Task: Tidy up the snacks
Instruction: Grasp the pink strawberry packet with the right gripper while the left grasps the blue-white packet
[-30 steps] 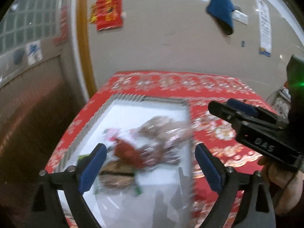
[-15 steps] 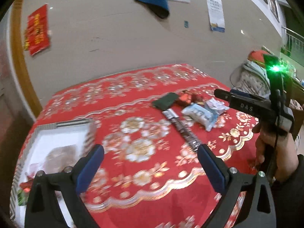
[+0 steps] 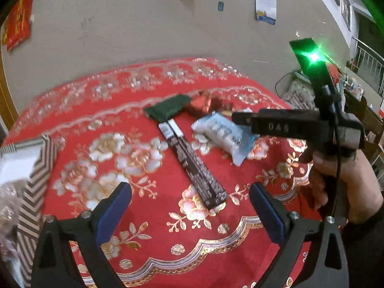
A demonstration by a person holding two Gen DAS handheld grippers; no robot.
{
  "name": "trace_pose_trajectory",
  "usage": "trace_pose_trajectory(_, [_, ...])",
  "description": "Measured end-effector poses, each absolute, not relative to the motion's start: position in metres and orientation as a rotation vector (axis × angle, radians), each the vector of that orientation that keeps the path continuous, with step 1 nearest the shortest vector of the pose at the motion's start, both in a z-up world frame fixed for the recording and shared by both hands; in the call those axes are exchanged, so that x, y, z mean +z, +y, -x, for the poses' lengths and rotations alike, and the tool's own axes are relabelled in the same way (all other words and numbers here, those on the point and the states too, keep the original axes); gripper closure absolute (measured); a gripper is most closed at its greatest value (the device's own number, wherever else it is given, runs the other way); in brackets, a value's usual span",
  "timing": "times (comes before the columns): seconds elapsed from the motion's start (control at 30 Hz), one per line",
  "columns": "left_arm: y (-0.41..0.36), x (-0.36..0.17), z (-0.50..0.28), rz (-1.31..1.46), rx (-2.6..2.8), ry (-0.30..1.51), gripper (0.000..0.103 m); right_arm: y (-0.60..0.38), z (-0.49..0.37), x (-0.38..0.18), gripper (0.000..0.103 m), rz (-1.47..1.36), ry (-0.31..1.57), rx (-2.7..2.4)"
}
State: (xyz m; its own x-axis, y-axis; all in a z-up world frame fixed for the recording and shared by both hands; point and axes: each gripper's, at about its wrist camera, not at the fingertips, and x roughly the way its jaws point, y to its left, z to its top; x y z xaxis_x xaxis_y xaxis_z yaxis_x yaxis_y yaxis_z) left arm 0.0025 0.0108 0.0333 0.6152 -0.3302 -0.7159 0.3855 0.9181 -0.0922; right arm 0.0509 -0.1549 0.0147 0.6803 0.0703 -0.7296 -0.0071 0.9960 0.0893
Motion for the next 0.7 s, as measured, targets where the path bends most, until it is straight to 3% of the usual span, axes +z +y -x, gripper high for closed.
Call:
trace_pose_trajectory(0.27, [0.025,0.027,-0.009,0.018,-0.418,0.833,0.003,-0.16,-0.058,0.006,0.038,-0.069,0.887,0.002])
trace_pose_trajectory(0.5, [0.012,0.036,-0.012,0.046,-0.499,0.829,0.003,-0.166,-0.05,0.008,0.054,-0.106,0.862,0.001])
trace_pose_trajectory(0.7, [-0.028,0.053,-0.04,0.032,-0.552,0.863,0.003,-0.179,-0.04,0.015,0.055,-0.165,0.819,0.002])
